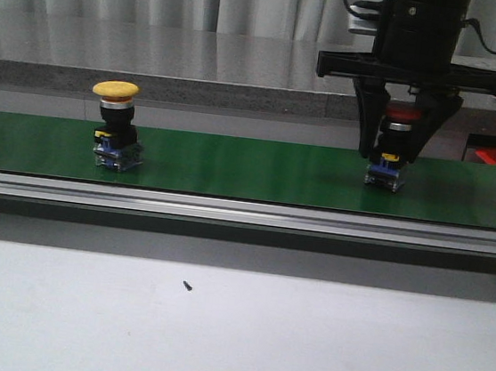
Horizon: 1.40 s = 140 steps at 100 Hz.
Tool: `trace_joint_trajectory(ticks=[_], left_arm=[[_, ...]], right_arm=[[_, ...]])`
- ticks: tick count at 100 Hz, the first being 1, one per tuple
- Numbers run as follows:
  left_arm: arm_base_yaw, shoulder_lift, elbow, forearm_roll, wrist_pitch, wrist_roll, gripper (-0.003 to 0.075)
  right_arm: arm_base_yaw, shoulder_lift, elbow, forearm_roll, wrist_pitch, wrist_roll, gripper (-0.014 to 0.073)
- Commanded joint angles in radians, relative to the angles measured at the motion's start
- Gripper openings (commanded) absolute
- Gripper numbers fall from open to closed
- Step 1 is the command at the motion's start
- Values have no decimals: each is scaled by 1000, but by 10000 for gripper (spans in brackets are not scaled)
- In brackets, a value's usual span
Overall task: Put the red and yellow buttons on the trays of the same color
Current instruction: 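Grasp the red button with the right gripper and lift it, then carry the red button to the red tray and release it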
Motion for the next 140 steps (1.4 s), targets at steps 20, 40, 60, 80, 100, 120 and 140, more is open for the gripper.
trace_joint_trajectory(ticks=[20,40,60,80,100,120,140], left_arm=[[-7,4,-26,-11,-67,2,-20],[-7,4,-26,-11,-67,2,-20],[-7,4,-26,-11,-67,2,-20],[-7,4,-26,-11,-67,2,-20],[-7,4,-26,-11,-67,2,-20],[-7,4,-26,-11,-67,2,-20],[-7,4,-26,-11,-67,2,-20]], right_arm=[[-4,-101,-20,-46,101,-14,256],[-67,-216,-20,-47,101,-91,256],[-236,-298,-20,-47,101,-169,256],[-404,-299,-20,-47,95,-231,256],[-522,-249,-20,-47,71,-263,256],[-562,-159,-21,-46,16,-263,256],[-565,-74,-27,-49,-75,-265,256]])
